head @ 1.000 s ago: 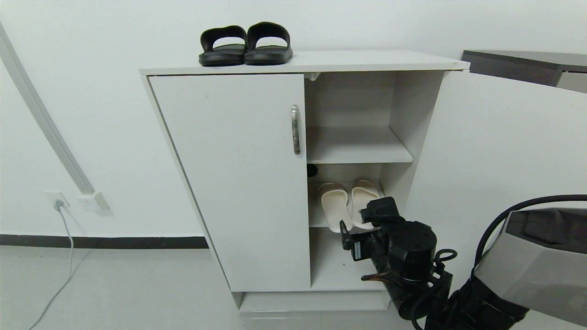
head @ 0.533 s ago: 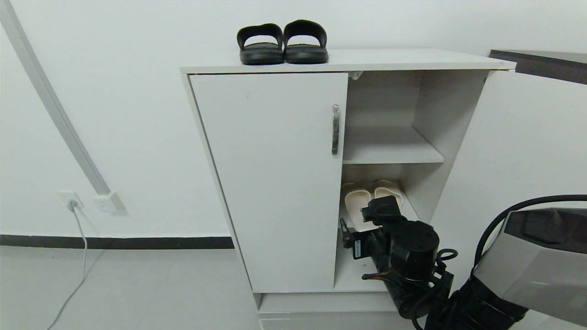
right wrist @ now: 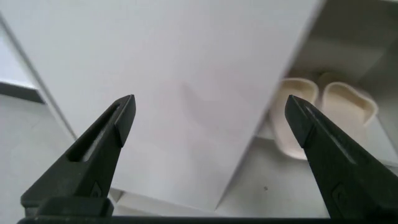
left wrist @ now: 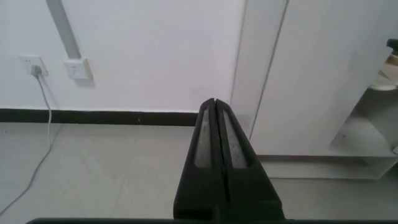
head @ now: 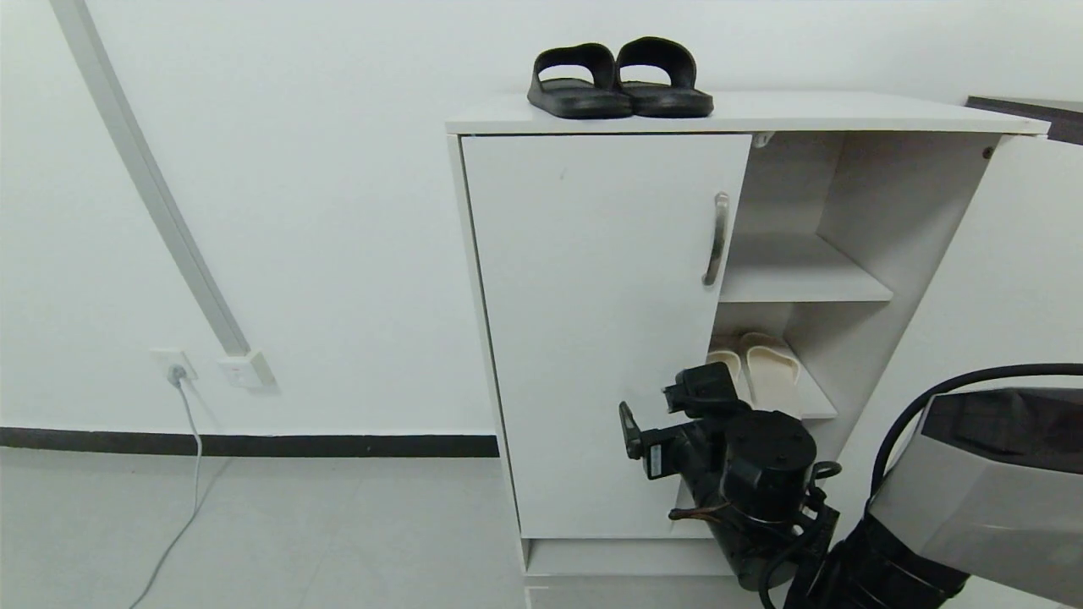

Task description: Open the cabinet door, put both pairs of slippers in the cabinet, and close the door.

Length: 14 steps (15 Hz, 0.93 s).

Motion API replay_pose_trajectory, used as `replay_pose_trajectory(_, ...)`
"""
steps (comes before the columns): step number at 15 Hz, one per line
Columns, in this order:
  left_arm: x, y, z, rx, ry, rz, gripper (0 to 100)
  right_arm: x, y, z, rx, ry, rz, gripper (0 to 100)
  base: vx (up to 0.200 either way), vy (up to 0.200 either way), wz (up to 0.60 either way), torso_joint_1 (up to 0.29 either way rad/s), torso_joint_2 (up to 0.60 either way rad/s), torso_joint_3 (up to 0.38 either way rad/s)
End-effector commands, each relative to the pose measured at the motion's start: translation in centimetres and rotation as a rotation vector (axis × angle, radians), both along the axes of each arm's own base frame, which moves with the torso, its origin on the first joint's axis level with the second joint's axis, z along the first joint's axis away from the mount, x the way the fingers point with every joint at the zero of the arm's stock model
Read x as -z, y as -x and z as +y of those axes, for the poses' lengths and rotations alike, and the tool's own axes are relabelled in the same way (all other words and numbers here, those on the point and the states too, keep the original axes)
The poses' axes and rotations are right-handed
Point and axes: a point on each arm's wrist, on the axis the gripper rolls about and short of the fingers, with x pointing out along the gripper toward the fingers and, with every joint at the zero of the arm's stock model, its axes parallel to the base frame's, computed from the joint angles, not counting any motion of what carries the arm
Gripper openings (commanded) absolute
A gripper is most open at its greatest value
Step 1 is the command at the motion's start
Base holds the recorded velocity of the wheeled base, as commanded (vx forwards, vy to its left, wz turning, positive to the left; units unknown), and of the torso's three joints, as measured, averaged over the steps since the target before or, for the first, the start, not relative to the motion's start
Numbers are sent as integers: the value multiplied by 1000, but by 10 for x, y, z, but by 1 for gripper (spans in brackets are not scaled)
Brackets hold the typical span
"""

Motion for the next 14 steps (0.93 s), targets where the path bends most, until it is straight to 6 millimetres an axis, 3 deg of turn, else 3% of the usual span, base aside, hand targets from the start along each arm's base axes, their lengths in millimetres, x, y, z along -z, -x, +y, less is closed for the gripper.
replay_pose_trajectory(1,0,0,0,-1,1,1,0,5,-1,0,0,11,12,100,0,0,0,0,0,0)
replay_pose_trajectory(14,0,0,0,-1,2,0,0,4,-1,1,-24,1,-3,100,0,0,0,0,0,0)
